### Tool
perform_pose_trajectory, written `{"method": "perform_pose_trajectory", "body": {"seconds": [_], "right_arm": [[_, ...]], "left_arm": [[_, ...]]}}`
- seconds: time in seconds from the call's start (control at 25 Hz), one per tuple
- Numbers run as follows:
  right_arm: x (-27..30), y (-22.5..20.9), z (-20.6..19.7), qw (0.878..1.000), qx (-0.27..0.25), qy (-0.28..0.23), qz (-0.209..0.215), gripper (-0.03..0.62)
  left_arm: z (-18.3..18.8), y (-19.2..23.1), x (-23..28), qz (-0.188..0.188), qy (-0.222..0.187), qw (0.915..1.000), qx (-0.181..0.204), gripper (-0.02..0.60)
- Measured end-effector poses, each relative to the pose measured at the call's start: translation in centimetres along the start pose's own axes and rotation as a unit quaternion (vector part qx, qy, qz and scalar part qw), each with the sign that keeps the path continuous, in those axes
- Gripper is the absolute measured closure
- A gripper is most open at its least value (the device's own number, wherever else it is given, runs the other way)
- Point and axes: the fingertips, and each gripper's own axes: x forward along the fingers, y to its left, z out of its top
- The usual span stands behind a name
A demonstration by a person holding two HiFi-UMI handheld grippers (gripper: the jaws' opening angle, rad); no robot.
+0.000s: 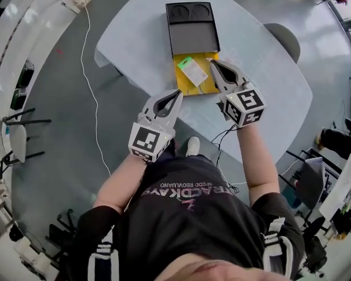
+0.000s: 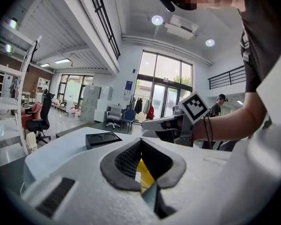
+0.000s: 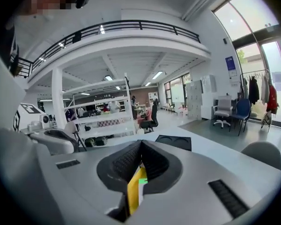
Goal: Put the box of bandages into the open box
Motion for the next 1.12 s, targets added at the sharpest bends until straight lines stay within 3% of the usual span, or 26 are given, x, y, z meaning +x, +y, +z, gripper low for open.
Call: {"method": "perform_pose_trajectory", "body": {"seconds": [0.2, 0.52, 1.12], "right_arm": [[-5.0, 1.5, 4.2, 0.998, -0.009, -0.059, -0.004, 0.582], [-12.0, 3.4, 7.7, 0.993, -0.007, -0.117, -0.01, 0.582], [-19.8, 6.0, 7.4, 0.99, -0.029, -0.138, -0.004, 0.583]], "left_arm": [[3.4, -1.5, -0.7, 0.007, -0.028, 0.9995, 0.009, 0.565], [7.5, -4.5, -2.1, 0.016, -0.058, 0.9982, 0.001, 0.565], [8.2, -10.8, -3.8, 0.034, -0.066, 0.9972, 0.012, 0.565]]}}
